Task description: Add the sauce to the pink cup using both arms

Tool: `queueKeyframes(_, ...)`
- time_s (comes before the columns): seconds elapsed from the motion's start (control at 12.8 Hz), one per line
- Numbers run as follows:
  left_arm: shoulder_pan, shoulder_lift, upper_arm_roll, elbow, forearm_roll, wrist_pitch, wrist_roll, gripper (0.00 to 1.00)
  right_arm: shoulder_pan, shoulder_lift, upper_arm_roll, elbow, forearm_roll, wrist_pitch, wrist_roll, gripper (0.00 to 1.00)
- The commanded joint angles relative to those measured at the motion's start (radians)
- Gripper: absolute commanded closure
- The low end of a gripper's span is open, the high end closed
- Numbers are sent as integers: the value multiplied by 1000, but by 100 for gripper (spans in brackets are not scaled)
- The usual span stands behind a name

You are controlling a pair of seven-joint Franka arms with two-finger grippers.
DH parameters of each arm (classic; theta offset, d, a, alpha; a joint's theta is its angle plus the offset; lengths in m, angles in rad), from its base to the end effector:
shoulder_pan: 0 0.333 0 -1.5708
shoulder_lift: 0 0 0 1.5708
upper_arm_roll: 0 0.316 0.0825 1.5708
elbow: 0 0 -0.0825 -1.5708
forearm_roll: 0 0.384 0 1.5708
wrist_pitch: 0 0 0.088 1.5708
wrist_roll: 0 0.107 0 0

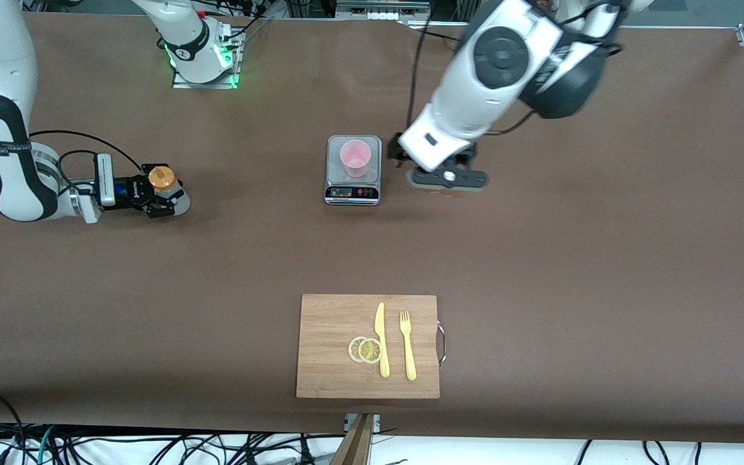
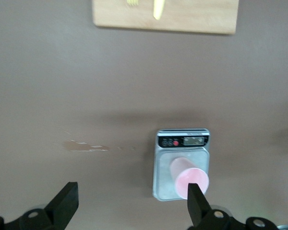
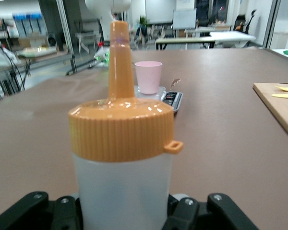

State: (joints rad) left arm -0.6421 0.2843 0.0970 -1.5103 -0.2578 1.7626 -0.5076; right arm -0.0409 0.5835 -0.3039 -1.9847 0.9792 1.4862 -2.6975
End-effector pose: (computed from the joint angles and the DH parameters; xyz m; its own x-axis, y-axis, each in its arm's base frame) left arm 0.5365 -0.3599 0.5016 0.9903 -0.0003 -0.1391 0.0245 -0.9839 0.1770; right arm 0.5108 -0.0843 0.1702 -0.0683 0.3698 0.9266 0.9636 0.2650 -0.0347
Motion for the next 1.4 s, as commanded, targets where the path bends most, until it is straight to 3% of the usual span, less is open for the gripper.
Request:
queueKeyframes(0.0, 143, -63, 16, 2, 12, -122, 241, 0, 108, -157, -9, -31, -32, 113, 140, 83)
queueKeyframes(0.31, 309, -125, 40, 2, 142, -222, 416, 0, 270, -267, -17, -37, -120, 262, 439, 83)
queueKeyframes(0.39, 332, -135, 40, 4, 184, -241, 473, 0, 350, -298, -58, -39, -166, 288, 531, 83)
queueKeyframes(0.47, 367, -142, 38, 7, 189, -258, 497, 0, 425, -324, -93, -42, -193, 314, 626, 83)
queueKeyframes(0.7, 465, -166, 36, 2, 184, -276, 517, 0, 565, -378, -103, -40, -304, 385, 926, 83)
queueKeyframes(1.09, 490, -182, 46, 9, 222, -359, 606, 0, 786, -402, -101, -45, -489, 469, 1341, 83)
queueKeyframes(1.33, 490, -168, 43, 34, 222, -387, 610, 0, 837, -401, -48, -54, -582, 531, 1560, 83)
